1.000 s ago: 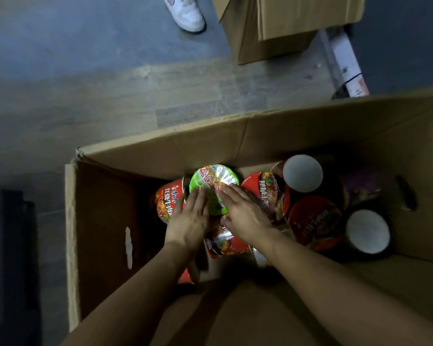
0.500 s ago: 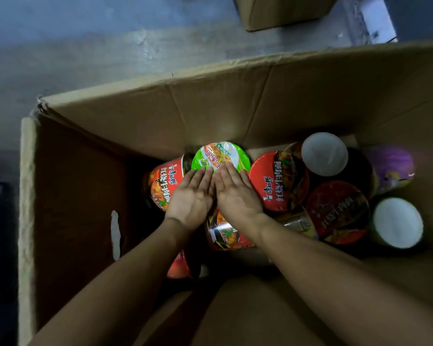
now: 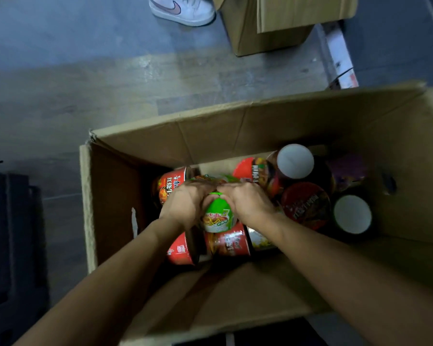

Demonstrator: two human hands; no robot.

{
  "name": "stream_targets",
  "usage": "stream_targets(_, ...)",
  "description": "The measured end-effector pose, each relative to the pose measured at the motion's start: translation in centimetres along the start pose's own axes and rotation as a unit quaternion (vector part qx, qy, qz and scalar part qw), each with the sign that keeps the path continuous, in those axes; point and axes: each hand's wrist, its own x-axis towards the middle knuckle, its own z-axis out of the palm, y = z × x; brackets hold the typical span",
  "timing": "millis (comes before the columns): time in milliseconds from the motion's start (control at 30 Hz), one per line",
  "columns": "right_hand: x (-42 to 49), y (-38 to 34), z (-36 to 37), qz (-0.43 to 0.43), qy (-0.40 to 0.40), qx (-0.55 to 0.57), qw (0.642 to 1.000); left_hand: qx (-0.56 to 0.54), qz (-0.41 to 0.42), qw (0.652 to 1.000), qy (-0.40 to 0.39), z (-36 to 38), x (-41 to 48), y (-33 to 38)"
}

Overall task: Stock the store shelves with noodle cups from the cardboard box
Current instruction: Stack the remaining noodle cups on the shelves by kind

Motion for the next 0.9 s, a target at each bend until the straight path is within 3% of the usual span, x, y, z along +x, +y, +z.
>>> stream_targets(267, -7.0, -2.1, -12.5, 0.031, 0.013, 0.132, 0.991, -0.072, 0.014, 0.997, 0.019, -12.1, -2.9, 9.3)
stream_targets(767, -26.5, -6.7, -35.2, 0.082, 0.163, 0.268, 0.946, -0.179, 0.103, 0.978, -0.004, -31.7, -8.7, 27.3)
stream_targets(900, -31.9, -7.3, -38.4, 0.106, 0.188, 0.308, 0.927, -0.247, 0.133, 0.956, -0.082, -34.8, -10.3, 31.4)
